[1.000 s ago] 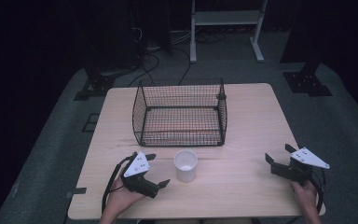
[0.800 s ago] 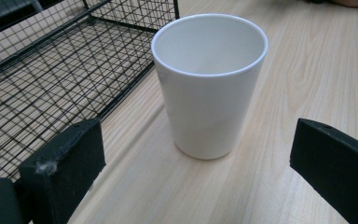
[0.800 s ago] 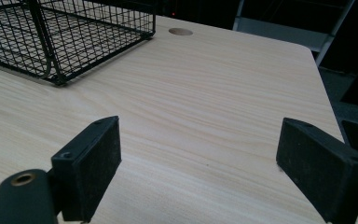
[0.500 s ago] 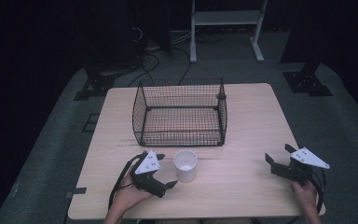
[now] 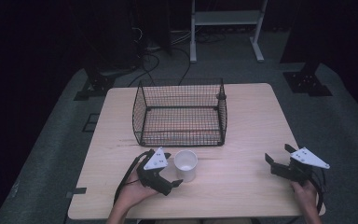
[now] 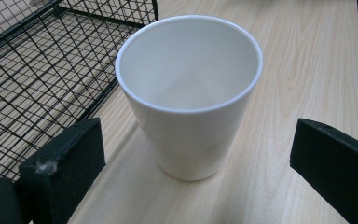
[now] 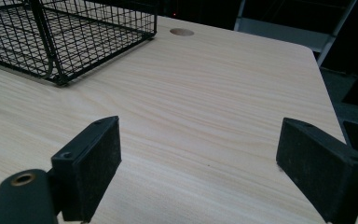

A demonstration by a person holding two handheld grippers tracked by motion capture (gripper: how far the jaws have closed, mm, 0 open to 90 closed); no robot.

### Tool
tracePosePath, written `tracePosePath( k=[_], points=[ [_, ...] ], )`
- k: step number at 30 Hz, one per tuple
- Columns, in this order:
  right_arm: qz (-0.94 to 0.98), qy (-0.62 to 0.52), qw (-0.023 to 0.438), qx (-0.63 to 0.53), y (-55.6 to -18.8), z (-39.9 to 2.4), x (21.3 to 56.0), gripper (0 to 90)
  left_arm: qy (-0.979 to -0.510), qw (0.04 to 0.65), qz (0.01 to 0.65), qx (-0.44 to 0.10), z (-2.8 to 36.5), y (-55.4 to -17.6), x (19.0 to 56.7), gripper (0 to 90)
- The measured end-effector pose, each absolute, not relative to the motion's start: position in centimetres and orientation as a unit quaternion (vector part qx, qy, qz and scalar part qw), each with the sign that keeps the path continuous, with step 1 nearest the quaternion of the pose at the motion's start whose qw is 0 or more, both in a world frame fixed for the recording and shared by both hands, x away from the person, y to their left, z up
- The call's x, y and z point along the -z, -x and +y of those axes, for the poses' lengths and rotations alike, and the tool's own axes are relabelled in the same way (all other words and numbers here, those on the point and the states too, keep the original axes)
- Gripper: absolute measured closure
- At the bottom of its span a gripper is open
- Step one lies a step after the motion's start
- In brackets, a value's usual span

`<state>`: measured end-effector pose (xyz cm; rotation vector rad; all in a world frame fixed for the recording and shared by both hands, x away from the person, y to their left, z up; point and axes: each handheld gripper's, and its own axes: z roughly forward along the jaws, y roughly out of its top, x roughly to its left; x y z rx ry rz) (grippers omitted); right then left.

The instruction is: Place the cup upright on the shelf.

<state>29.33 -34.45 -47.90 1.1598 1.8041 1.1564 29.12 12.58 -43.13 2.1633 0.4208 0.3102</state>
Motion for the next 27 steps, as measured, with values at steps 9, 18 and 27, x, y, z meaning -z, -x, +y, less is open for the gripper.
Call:
tracePosePath(
  k=[9,18,27],
  points=[
    [0.695,-0.446,0.345,-0.446,-29.3,-34.4,47.9,13.1,-0.877,0.434,0.172,-0.114,11.8,-29.8,43.6,2.4],
    [0.695,-0.445,0.346,-0.446,-29.3,-34.4,47.9,13.0,-0.888,0.417,0.166,-0.102,10.5,-30.5,43.6,2.8],
    [0.695,-0.445,0.346,-0.447,-29.3,-34.4,47.9,13.0,-0.897,0.401,0.164,-0.09,9.6,-31.3,43.8,5.8]
  ],
)
